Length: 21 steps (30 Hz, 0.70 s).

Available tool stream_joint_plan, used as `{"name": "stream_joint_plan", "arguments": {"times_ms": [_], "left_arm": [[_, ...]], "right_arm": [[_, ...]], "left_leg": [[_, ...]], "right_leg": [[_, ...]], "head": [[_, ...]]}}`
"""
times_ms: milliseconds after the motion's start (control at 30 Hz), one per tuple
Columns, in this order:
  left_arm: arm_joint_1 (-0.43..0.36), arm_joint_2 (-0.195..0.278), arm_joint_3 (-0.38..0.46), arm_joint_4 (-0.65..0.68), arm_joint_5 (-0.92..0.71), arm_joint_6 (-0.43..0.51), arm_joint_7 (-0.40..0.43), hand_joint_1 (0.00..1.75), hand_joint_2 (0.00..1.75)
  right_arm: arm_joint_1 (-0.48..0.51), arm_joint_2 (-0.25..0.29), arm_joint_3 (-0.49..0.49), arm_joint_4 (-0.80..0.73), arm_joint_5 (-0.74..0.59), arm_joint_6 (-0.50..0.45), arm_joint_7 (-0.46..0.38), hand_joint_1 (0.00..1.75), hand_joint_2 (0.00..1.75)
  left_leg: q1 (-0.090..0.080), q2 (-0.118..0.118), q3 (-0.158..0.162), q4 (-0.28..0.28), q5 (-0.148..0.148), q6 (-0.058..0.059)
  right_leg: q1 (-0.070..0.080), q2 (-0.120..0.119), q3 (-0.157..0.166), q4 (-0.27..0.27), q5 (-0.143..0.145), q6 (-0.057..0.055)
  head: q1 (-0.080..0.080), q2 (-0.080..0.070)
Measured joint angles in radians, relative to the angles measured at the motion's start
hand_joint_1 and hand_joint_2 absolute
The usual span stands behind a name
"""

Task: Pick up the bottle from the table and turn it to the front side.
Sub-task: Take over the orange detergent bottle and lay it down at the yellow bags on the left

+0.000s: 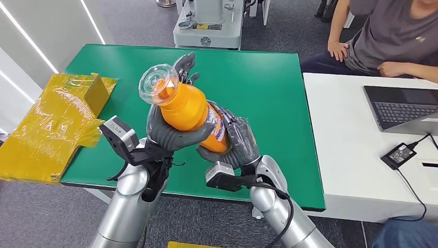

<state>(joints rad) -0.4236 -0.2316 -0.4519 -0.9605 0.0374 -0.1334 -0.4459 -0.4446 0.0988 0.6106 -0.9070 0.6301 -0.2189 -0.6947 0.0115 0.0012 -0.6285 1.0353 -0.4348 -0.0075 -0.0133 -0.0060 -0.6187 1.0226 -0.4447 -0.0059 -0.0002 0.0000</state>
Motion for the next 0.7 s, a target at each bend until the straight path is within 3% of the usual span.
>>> {"name": "stream_joint_plan", "arguments": {"times_ms": [700], "left_arm": [[0.017,-0.001,0.018,0.015,-0.034,-0.021,0.012,0.0,1.75]], "right_arm": [[-0.006,0.0,-0.044,0.02,0.108,0.067,0.021,1.75,1.75]], "left_leg": [[0.0,0.0,0.0,0.0,0.0,0.0]], "right_leg": [[0.0,0.0,0.0,0.0,0.0,0.0]], "head": [[0.0,0.0]]}}
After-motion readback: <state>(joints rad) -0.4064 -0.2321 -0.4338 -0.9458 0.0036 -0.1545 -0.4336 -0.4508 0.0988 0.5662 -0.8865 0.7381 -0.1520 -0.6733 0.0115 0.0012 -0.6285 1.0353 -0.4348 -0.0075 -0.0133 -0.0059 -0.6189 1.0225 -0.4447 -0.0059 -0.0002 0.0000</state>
